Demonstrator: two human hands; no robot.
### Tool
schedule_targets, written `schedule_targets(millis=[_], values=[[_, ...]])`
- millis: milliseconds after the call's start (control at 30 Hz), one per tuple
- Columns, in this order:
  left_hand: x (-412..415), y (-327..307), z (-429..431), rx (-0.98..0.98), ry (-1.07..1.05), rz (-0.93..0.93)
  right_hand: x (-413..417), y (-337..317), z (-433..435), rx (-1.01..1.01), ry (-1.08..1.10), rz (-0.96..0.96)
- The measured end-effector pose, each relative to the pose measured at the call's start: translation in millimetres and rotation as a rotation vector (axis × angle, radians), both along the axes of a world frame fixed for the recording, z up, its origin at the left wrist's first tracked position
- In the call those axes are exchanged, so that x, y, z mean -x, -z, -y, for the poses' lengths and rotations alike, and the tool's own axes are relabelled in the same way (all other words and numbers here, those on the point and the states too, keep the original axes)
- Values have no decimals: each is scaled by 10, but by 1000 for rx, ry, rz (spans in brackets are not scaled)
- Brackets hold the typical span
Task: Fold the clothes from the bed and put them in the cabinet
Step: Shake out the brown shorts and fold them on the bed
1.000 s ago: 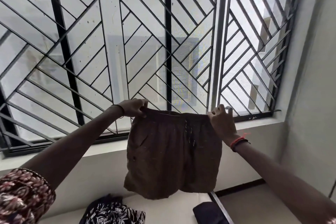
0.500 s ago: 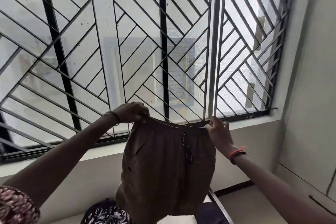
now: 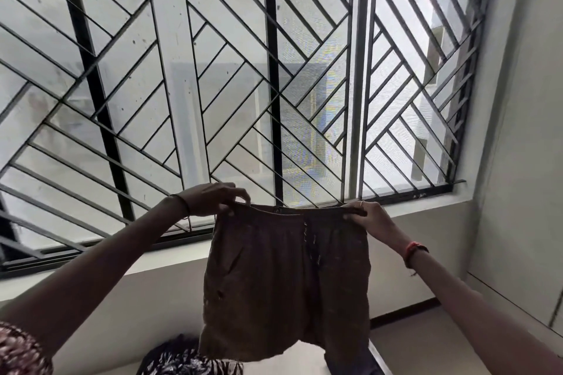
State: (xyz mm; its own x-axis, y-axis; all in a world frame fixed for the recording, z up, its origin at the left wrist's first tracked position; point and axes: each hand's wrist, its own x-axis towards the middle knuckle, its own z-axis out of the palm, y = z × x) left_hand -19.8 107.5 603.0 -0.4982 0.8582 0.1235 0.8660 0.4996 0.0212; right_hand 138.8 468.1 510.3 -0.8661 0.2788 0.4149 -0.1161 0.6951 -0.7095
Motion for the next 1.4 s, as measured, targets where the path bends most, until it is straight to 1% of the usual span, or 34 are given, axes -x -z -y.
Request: schedule_targets(millis=[100,200,300,367,433,500,600,733,800,867,933,1033,1133,1233,1333,1400], values=[[-9,-9,9,23,37,-96,-26,-109,-30,33,-23,25],[-9,-20,11,73,11,-202,-24,-219,-36,-4,-44,46],[25,16,0,98,-19,-208,-22,-313,-40,-51,-82,72],[39,34,-20,153,-40,-217,-13,-354,-67,-60,-111,70],[84,69,-12,229,-72,-263,-12,-387,-90,-39,-161,72],[145,107,44,246,-119,-282,-29,-426,-84,15,-232,104],[211,141,118,172,-182,-230,-95,-489,-74,70,-320,178],[276,154,182,46,-195,-216,-172,-545,-109,154,-460,258],[300,139,207,4,-229,-191,-167,-547,-134,184,-483,246],[284,112,200,-56,-251,-113,-150,-550,-137,176,-457,208],[255,79,182,-128,-226,-91,-121,-545,-139,172,-409,177],[269,70,207,-252,-156,-29,-99,-561,-113,199,-333,130],[250,78,232,-330,-55,62,-102,-565,-91,216,-309,120],[215,148,193,-367,10,50,-96,-540,-94,224,-282,113],[142,230,91,-390,-69,88,-85,-504,-82,240,-216,112],[58,252,50,-334,-107,114,-76,-477,-80,247,-172,114]])
